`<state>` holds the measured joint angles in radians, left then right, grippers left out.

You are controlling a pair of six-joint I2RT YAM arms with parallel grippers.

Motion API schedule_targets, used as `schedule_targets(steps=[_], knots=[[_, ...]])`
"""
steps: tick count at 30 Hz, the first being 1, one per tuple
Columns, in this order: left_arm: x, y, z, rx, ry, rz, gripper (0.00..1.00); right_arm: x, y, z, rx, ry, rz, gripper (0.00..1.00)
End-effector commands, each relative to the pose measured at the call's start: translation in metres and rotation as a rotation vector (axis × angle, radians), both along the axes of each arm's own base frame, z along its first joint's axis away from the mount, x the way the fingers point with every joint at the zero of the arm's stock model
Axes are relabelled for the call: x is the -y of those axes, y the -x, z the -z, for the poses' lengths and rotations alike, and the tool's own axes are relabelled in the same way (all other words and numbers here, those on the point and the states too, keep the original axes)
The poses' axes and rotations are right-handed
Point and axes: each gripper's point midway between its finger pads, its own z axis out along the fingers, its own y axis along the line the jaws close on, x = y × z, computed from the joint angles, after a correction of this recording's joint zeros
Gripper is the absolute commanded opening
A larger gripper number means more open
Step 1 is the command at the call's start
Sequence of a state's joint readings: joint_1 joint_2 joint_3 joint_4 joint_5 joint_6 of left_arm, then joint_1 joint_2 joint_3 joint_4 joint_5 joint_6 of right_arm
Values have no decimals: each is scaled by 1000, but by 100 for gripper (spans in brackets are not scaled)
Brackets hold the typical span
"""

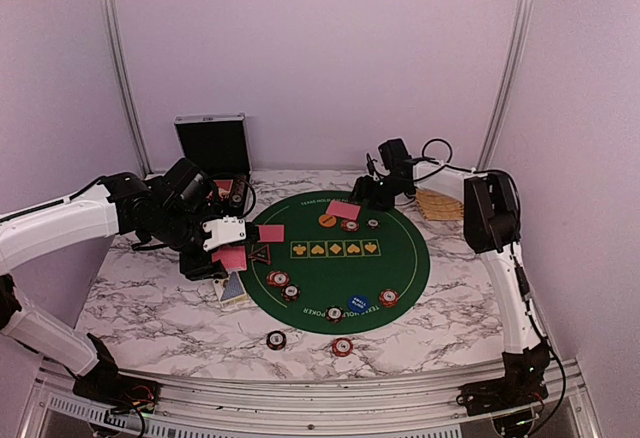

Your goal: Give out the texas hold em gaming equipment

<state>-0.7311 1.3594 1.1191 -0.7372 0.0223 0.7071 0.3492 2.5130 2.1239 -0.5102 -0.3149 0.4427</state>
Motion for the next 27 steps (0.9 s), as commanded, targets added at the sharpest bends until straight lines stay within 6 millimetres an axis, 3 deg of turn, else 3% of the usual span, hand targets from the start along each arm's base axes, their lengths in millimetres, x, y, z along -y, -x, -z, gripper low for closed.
schedule_targets(steps=[1,7,11,17,21,27], knots=[[5,-4,-10,14,33,4,0,16,-2,-50,74,69,27,72],[7,-4,-15,1,64,-9,0,5,19,-104,158,42,-8,83],[4,-5,-13,1,57,-26,0,-28,71,-127,153,-85,-99,87],[4,-4,-14,1,66,-32,0,-97,176,-155,96,-337,-289,90],[4,-2,-14,-6,72,-32,0,-130,237,-148,1,-463,-375,91],[6,-2,-15,-6,80,-27,0,-178,287,-149,-60,-580,-489,91]])
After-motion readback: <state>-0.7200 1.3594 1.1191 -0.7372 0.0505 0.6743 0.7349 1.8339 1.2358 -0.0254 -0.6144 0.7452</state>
